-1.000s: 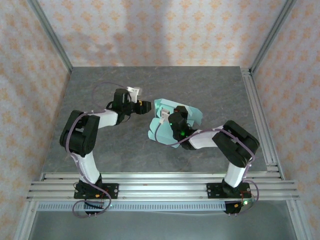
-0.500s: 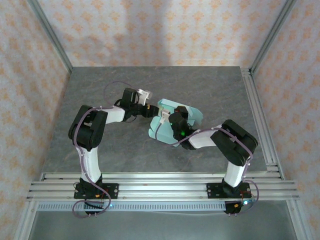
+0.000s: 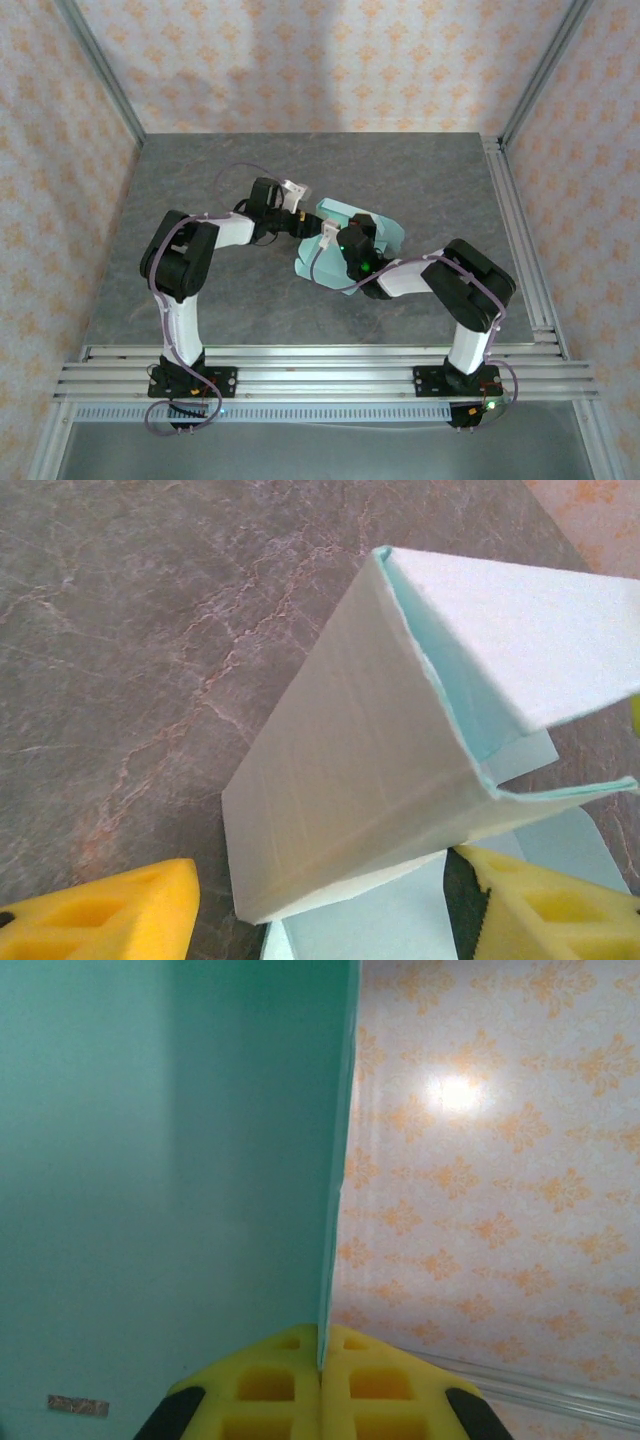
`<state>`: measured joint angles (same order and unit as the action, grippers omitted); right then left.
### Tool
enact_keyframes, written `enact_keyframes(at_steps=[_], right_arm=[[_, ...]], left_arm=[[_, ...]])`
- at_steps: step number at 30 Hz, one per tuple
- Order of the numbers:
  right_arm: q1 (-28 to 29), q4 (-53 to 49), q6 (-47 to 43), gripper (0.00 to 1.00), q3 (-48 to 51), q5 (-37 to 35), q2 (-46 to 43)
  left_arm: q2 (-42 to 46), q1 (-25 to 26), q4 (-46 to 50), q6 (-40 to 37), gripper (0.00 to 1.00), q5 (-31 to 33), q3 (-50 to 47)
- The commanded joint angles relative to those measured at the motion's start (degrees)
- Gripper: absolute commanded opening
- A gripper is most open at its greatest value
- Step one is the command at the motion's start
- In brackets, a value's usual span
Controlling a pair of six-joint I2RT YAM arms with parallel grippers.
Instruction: Fold the paper box
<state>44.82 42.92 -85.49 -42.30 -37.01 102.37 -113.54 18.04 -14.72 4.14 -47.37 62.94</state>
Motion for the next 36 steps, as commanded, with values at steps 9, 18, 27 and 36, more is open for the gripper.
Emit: enact_keyframes(at_steps=[9,18,27,36], right_arm=[[0.86,-8.04,3.91,0.00,0.12,3.30,-2.17],[1.50,-9.35,5.50,0.00,-0.41,3.27,-2.11],[1.56,-14.53,11.49,0.18,-1.35,4.43,-4.46],[1.76,-38.44,33.38,0.78,-6.48,16.54,-15.06]], left_arm=[[-1.71,1.69,-1.45,2.50,0.51,6.31,2.23],[-0.65,3.22,-2.53,2.89,0.31,11.33,1.40],[2.39,3.75,-3.65,2.06,0.16,15.90,-1.34],[3.46,3.94,-3.30,-1.14,0.09,17.47,-2.42]])
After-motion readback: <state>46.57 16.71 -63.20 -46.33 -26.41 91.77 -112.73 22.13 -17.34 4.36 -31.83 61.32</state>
